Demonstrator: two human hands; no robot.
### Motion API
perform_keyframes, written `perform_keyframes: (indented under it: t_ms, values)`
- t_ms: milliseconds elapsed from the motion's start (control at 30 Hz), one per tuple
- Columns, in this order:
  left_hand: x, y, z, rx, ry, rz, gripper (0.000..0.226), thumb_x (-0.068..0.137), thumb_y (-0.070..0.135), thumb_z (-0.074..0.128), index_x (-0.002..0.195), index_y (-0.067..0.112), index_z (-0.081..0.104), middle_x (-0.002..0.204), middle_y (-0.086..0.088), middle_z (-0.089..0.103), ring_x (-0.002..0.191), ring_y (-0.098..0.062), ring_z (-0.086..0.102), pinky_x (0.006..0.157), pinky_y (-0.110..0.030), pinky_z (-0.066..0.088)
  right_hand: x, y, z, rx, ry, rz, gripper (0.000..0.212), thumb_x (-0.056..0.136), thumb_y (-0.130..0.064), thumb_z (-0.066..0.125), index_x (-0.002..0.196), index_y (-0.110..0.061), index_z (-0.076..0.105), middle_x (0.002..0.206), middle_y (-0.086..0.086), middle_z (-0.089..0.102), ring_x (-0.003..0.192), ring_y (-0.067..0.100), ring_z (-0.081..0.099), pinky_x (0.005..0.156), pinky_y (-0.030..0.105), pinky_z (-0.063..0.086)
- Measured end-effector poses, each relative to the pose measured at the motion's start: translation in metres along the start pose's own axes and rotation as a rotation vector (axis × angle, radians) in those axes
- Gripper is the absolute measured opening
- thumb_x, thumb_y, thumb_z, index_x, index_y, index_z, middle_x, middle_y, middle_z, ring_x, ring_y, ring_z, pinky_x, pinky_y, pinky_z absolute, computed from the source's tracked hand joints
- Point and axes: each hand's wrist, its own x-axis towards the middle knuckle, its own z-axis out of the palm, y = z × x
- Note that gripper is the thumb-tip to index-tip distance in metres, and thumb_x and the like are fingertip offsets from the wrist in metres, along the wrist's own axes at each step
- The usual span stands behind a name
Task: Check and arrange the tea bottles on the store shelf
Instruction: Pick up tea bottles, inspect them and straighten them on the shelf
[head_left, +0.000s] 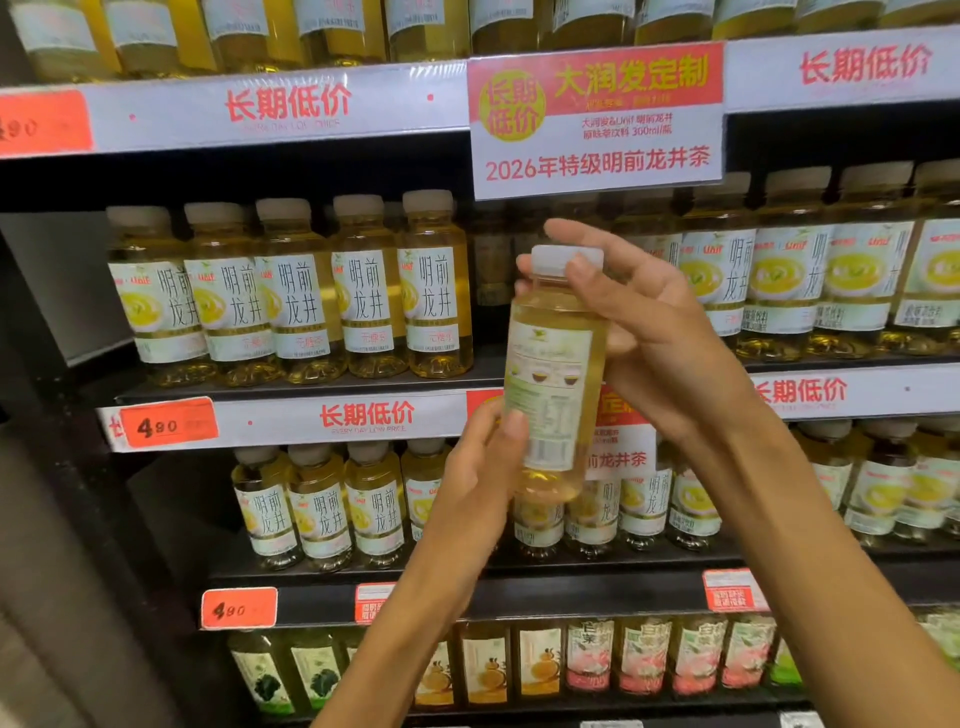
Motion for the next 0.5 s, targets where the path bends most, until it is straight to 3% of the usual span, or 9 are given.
perform_keyframes:
  t_ms: [67,133,233,333,433,500]
  values:
    - [0.002,0.000,0.002,0.121,0.044,0.048,0.057,0.073,0.067,0.053,0.123,0.041,0.050,0.119,0.016,0.066,0.112,-0.002,0.060,0.095,-0.027,0.046,0.000,0.000,0.004,-0.056,0.053,-0.025,0.041,0.078,-0.019,0.067,0.118,-0.013,0.059,0.100,0.007,0.070,0.091,0.017,0.067,0.081,0.030,0.054]
    - [0.003,-0.002,0.005,0.061,0.041,0.019,0.064,0.067,0.071,0.061,0.122,0.039,0.054,0.117,0.011,0.068,0.108,-0.007,0.064,0.092,-0.032,0.051,0.000,0.001,0.008,-0.074,0.072,-0.035,0.043,0.077,-0.023,0.066,0.119,-0.014,0.059,0.099,0.006,0.071,0.093,0.016,0.068,0.081,0.029,0.055]
    - [0.001,0.001,0.005,-0.384,-0.157,-0.121,0.068,0.071,0.071,0.062,0.117,0.022,0.066,0.104,-0.007,0.071,0.086,-0.019,0.069,0.072,-0.030,0.056,0.003,-0.003,0.006,-0.053,0.011,0.016,0.042,0.083,-0.031,0.056,0.122,-0.014,0.057,0.114,0.010,0.069,0.107,0.024,0.066,0.086,0.033,0.056]
    - [0.001,0.001,0.003,-0.734,-0.348,-0.265,0.069,0.085,0.065,0.051,0.119,0.005,0.061,0.094,-0.011,0.065,0.075,-0.019,0.063,0.062,-0.025,0.052,0.005,-0.001,-0.001,-0.062,-0.039,0.105,0.042,0.089,-0.022,0.051,0.130,-0.011,0.053,0.121,0.016,0.065,0.118,0.035,0.057,0.101,0.049,0.044]
    - [0.006,-0.002,-0.001,-0.699,-0.303,-0.266,0.070,0.085,0.065,0.043,0.116,0.005,0.064,0.095,-0.014,0.068,0.077,-0.021,0.066,0.067,-0.028,0.055,0.007,0.003,-0.006,-0.041,-0.050,0.100,0.044,0.084,-0.016,0.054,0.128,-0.011,0.054,0.124,0.018,0.062,0.123,0.042,0.050,0.101,0.048,0.042]
    - [0.009,-0.003,-0.004,-0.457,-0.101,-0.170,0.066,0.085,0.063,0.042,0.121,0.013,0.064,0.108,-0.011,0.070,0.096,-0.021,0.068,0.081,-0.032,0.056,0.008,0.002,-0.007,-0.046,-0.041,0.061,0.044,0.082,-0.014,0.057,0.126,-0.013,0.056,0.123,0.016,0.064,0.120,0.038,0.055,0.098,0.046,0.045]
